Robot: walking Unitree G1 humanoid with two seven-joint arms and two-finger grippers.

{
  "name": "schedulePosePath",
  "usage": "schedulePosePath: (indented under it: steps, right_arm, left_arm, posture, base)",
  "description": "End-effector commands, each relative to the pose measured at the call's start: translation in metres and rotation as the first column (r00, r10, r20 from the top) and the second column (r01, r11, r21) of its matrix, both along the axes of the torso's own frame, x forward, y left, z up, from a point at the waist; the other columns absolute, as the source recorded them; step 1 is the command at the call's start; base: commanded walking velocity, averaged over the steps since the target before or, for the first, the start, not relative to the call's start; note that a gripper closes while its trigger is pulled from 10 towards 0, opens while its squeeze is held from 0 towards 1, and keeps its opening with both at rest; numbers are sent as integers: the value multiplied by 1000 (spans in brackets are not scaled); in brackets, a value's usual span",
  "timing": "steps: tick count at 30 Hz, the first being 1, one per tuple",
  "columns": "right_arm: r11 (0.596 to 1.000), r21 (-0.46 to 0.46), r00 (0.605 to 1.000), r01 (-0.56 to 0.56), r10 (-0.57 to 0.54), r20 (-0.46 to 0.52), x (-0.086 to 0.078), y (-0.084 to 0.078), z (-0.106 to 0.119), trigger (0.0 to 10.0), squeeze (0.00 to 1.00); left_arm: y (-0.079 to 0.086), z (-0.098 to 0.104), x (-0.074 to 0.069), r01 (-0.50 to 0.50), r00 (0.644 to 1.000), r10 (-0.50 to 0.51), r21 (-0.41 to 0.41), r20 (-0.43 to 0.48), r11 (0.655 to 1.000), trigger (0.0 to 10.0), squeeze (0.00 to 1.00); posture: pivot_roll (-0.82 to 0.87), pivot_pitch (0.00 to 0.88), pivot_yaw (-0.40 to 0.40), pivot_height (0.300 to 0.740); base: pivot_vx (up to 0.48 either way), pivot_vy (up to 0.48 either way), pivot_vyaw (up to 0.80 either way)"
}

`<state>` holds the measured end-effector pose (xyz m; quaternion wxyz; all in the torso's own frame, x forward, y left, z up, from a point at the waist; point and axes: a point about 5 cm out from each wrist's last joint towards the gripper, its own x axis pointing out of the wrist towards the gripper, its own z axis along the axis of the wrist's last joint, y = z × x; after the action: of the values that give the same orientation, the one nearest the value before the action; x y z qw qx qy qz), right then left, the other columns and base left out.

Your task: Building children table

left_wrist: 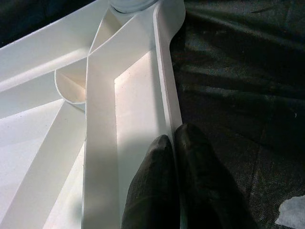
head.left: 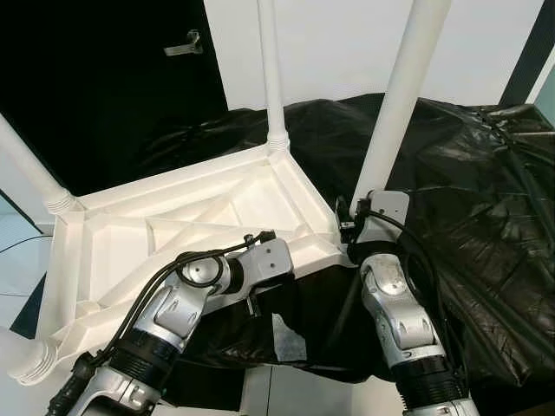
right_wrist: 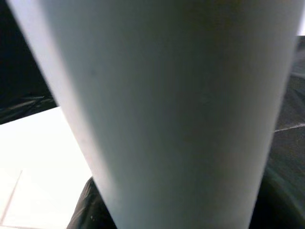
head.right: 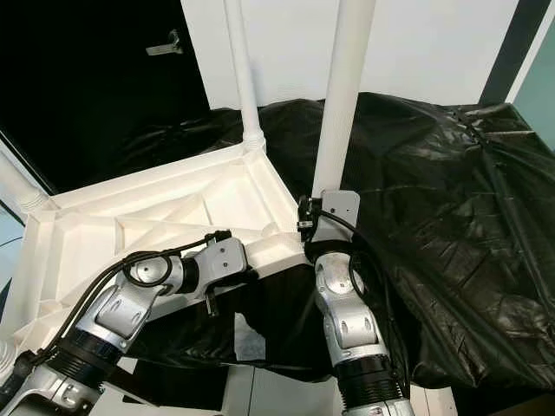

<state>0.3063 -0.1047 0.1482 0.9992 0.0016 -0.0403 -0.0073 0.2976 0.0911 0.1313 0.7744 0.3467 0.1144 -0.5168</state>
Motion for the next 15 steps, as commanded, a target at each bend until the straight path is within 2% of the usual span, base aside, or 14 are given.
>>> schedulePosePath:
  steps: [1, 3, 5, 6, 7, 10, 15]
  right_arm:
    - [1000, 12, 986, 19, -17, -166, -6, 1, -31, 10000, 0]
    - [1000, 11, 987, 20, -18, -159, -5, 2, -29, 10000, 0]
    - [998, -68, 990, -8, -1, -141, -2, 4, -25, 10000, 0]
    - [990, -139, 992, -31, 14, -124, -1, 7, -23, 10000, 0]
    - [990, -139, 992, -31, 14, -124, -1, 7, -23, 10000, 0]
    - [967, -229, 988, -109, 80, -130, -1, 18, -26, 10000, 0]
    - [972, -197, 982, -129, 98, -159, -2, 21, -29, 10000, 0]
  left_arm:
    - [22, 9, 14, -190, 974, 188, 4, 123, 982, 10000, 0]
    - [22, 10, 14, -191, 974, 189, 4, 123, 982, 10000, 0]
    - [22, 10, 15, -195, 973, 193, 2, 124, 981, 10000, 0]
    - [22, 10, 15, -196, 973, 195, -1, 124, 981, 10000, 0]
    - [22, 10, 15, -196, 973, 195, -1, 124, 981, 10000, 0]
    - [22, 10, 15, -198, 972, 197, -4, 125, 980, 10000, 0]
    - [22, 10, 14, -200, 972, 199, -5, 124, 980, 10000, 0]
  posture:
    - [28, 0, 70, 740]
    - [28, 0, 69, 740]
    - [28, 0, 68, 740]
    - [29, 0, 67, 740]
    - [29, 0, 67, 740]
    - [30, 0, 67, 740]
    - [28, 0, 67, 740]
  base:
    - [0, 0, 0]
    - [0, 0, 0]
    - [0, 0, 0]
    - [0, 0, 0]
    - [0, 0, 0]
    - [0, 0, 0]
    - [0, 0, 0]
